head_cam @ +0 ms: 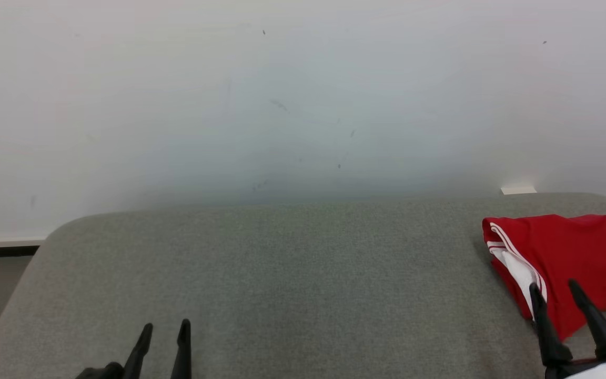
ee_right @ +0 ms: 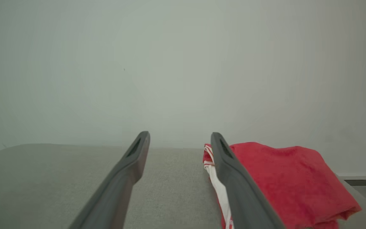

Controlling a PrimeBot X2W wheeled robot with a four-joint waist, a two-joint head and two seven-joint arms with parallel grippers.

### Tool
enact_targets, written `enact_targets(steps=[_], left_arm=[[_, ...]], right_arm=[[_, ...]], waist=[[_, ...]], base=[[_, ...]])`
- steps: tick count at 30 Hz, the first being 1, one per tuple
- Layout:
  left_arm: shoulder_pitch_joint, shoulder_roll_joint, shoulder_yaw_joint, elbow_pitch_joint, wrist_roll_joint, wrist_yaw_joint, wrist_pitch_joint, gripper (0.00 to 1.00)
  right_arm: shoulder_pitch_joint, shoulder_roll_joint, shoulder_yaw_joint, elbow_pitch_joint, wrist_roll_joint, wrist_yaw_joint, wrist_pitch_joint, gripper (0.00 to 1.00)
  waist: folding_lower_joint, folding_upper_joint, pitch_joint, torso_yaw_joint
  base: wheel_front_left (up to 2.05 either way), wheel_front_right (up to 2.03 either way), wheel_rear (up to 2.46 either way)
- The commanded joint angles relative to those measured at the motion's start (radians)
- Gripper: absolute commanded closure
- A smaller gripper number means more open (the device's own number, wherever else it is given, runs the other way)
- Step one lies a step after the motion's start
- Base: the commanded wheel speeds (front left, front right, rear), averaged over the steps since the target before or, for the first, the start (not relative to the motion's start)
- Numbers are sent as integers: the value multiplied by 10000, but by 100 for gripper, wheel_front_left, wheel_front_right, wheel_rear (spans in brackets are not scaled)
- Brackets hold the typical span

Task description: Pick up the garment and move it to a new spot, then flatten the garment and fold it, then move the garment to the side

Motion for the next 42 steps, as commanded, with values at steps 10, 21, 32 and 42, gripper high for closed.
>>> enact_targets(steps=[10, 21, 32, 42], left_arm=[[709, -63, 234, 100, 860, 176, 5, 0], [654, -98, 57, 111, 851, 197, 5, 0], [631, -100, -63, 130, 757, 275, 5, 0], [589, -99, -120, 184, 659, 266, 5, 100]], right_arm=[[1889, 1527, -920, -1260, -739, -21, -24, 0], [1752, 1818, -696, -1130, -895, -22, -24, 0], [1723, 1836, -628, -1067, -912, -22, -25, 0], [1703, 1871, -619, -1029, -922, -22, -25, 100]], waist=[[2, 0, 106, -92], [2, 0, 98, 42], [2, 0, 123, -5], [2, 0, 146, -4]], base=[[0, 0, 0], [0, 0, 0], [0, 0, 0], [0, 0, 0]])
